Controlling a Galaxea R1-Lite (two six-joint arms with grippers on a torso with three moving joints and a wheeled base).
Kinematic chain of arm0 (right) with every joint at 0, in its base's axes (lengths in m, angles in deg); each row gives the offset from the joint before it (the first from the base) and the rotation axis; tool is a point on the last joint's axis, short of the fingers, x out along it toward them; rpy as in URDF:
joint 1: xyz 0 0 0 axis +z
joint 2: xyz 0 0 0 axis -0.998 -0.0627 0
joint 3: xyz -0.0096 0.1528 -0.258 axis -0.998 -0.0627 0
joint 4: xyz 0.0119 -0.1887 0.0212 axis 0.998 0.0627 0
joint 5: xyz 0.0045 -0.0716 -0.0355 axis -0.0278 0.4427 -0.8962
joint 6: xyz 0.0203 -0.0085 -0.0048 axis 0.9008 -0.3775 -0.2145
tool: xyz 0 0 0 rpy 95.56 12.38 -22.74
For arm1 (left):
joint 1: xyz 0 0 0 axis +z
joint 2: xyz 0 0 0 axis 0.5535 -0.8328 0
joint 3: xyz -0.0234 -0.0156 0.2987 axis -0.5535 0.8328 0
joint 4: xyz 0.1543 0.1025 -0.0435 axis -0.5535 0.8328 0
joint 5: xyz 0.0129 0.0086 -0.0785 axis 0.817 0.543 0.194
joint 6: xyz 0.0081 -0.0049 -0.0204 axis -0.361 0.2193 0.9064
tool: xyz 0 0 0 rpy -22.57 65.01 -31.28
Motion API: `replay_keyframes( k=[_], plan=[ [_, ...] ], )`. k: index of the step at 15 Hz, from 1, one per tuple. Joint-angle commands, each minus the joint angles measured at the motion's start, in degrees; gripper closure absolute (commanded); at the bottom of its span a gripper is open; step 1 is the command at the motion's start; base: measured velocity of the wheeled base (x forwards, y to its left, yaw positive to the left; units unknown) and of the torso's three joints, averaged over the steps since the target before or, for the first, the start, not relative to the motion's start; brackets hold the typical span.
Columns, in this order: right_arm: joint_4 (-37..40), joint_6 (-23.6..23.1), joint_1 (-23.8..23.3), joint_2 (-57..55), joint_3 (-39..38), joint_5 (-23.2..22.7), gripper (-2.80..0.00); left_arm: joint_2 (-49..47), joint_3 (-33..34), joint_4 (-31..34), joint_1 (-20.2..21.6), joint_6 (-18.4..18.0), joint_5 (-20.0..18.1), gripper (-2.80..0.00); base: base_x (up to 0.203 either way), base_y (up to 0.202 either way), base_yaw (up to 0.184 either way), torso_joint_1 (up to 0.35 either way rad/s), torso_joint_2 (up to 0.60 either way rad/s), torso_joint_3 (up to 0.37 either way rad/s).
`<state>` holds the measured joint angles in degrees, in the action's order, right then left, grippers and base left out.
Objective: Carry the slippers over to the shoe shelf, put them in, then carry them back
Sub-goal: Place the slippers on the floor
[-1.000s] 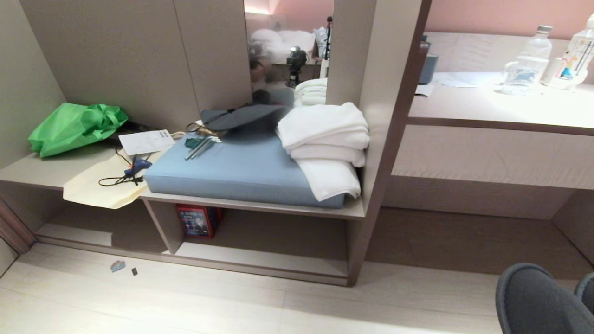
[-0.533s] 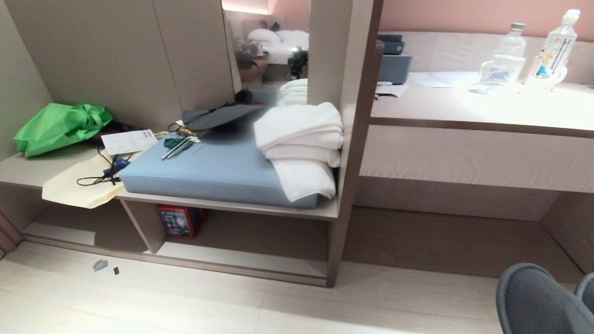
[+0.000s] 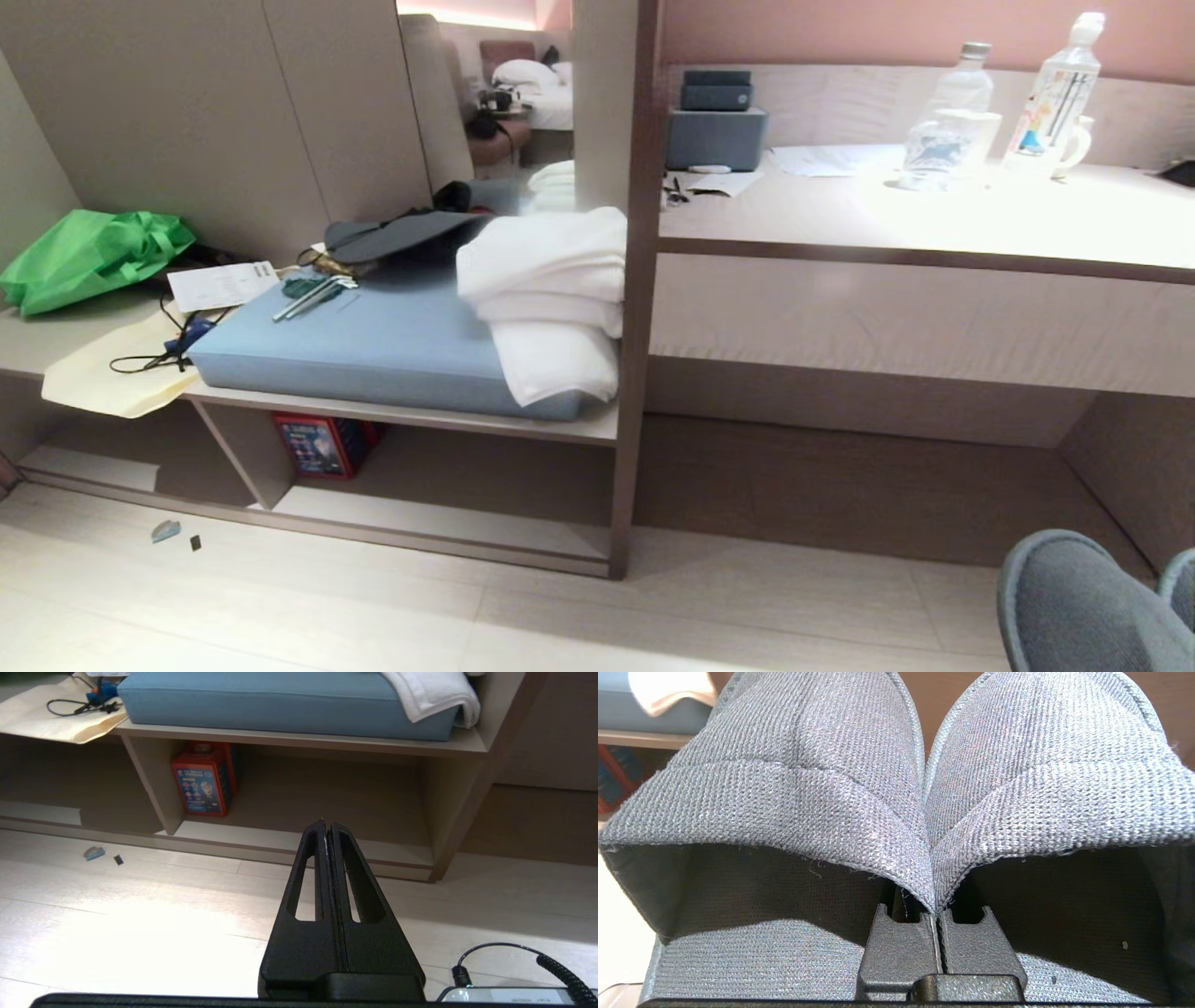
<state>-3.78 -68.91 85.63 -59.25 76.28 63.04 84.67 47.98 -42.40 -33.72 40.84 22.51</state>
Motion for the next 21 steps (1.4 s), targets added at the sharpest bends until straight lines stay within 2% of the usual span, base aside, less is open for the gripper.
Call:
replay_keyframes(
  k=[1,18,21],
  plan=[
    [0.0,0.0,0.0,-0.1,-0.1,0.0,0.0,0.0,0.0,0.0,0.0,0.0,0.0,0.0,0.0,-0.193,0.001,0.002,0.0,0.001],
    [0.0,0.0,0.0,0.0,-0.1,0.0,0.0,0.0,0.0,0.0,0.0,-0.1,0.0,0.0,0.0,-0.195,0.002,0.002,0.0,0.003],
    [0.0,0.1,0.0,-0.1,-0.1,0.0,0.0,0.0,0.0,0.0,0.0,0.1,0.1,0.0,0.0,-0.087,0.001,0.001,0.0,0.003]
  ],
)
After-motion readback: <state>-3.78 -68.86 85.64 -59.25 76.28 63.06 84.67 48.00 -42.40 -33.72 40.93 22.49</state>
